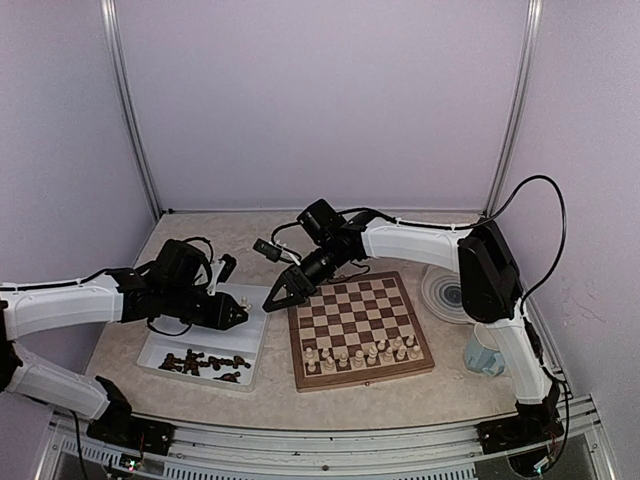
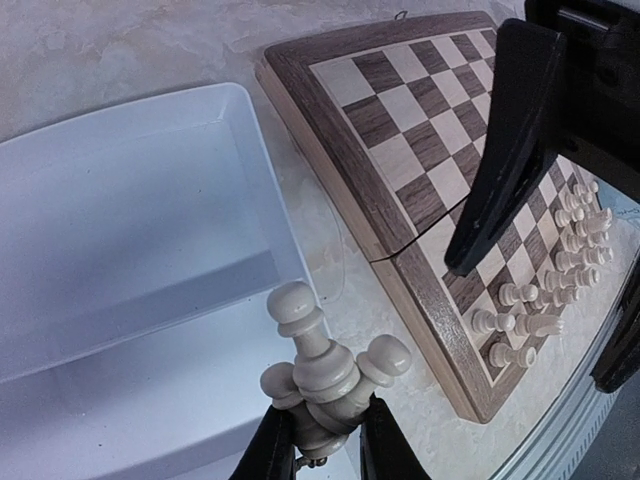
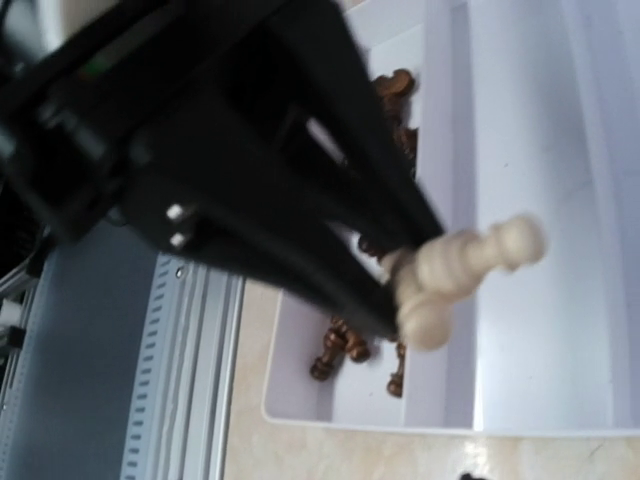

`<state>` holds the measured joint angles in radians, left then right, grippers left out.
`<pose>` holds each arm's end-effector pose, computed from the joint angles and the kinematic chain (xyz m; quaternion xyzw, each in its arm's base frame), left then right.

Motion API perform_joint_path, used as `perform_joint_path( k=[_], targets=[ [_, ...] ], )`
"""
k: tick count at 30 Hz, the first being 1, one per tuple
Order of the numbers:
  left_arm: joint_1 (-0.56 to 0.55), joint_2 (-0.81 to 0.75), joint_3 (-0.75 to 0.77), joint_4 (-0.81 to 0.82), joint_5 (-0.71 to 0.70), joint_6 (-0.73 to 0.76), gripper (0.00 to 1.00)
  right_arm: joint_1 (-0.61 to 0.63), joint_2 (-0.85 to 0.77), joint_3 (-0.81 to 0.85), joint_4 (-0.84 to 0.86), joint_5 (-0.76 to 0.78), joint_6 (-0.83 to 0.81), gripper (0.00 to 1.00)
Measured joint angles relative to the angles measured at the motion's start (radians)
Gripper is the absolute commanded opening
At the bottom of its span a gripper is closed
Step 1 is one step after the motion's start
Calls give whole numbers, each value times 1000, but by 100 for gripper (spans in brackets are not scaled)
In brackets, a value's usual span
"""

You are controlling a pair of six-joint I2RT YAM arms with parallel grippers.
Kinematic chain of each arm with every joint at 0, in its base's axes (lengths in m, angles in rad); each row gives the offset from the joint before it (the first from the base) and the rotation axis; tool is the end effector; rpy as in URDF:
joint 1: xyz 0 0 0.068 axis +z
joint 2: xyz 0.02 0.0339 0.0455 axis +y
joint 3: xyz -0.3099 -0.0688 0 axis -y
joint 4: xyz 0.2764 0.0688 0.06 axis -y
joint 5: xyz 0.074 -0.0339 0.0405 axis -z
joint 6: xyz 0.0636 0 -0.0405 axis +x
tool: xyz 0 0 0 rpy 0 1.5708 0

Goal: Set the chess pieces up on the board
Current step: Pick up the pawn from the chess pile.

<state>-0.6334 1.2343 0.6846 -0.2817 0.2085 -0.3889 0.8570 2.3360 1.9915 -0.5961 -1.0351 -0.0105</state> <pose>0.2151 -0.1743 0.2121 0.1504 0.9159 -0.2604 0.2660 0.3370 0.4726 0.2141 -0.4864 0.6853 0.5395 0.0524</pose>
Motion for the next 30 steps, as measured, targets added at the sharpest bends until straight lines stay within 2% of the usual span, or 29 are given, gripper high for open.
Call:
perform_joint_path(
  k=[7,21,30],
  targets=[
    [0,0,-3,6,25,-7,11,18,55,74,13,7,27,50],
    [-20,0,-11,28,66,-6,11,41,73,109,17,72,28,35],
    [-24,0,-11,29,75,-7,11,43,90,111,16,81,28,17]
  ],
)
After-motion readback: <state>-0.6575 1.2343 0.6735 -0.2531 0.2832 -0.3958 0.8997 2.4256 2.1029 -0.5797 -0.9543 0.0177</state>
